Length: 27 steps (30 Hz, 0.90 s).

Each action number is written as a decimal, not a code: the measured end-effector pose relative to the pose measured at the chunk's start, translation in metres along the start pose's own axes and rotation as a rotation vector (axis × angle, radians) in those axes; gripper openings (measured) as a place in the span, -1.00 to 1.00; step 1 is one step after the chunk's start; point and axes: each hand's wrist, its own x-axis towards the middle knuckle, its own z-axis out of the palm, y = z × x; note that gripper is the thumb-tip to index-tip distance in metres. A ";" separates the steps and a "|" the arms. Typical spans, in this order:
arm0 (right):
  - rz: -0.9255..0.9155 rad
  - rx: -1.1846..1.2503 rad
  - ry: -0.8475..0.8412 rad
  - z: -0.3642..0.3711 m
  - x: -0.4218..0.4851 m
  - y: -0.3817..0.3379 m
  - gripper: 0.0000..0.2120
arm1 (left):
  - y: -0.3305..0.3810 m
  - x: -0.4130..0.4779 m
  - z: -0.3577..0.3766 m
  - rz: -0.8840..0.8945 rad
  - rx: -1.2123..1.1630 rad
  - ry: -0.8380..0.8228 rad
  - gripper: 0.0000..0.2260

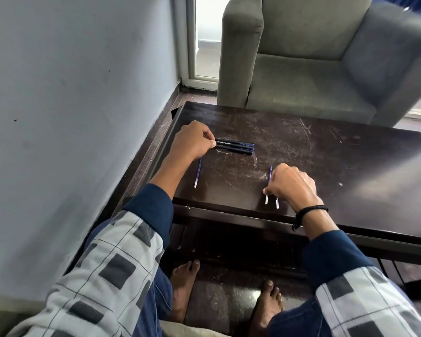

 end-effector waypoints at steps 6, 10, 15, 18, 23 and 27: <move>0.001 0.013 -0.009 0.001 0.002 0.001 -0.69 | 0.004 -0.001 0.004 -0.024 0.087 -0.033 -0.96; 0.001 0.019 -0.002 0.001 0.005 0.004 -0.71 | 0.005 -0.001 0.005 -0.031 0.108 -0.042 -0.93; 0.001 0.028 0.005 0.001 0.007 0.004 -0.72 | 0.005 -0.001 0.004 -0.040 0.105 -0.047 -0.92; 0.004 0.031 -0.003 0.002 0.007 0.003 -0.73 | 0.005 -0.002 0.004 -0.038 0.112 -0.048 -0.91; -0.001 0.034 -0.012 0.001 0.007 0.003 -0.73 | 0.006 -0.003 0.005 -0.041 0.116 -0.051 -0.89; -0.012 0.029 -0.014 0.001 0.007 0.002 -0.72 | 0.007 -0.003 0.005 -0.041 0.115 -0.058 -0.88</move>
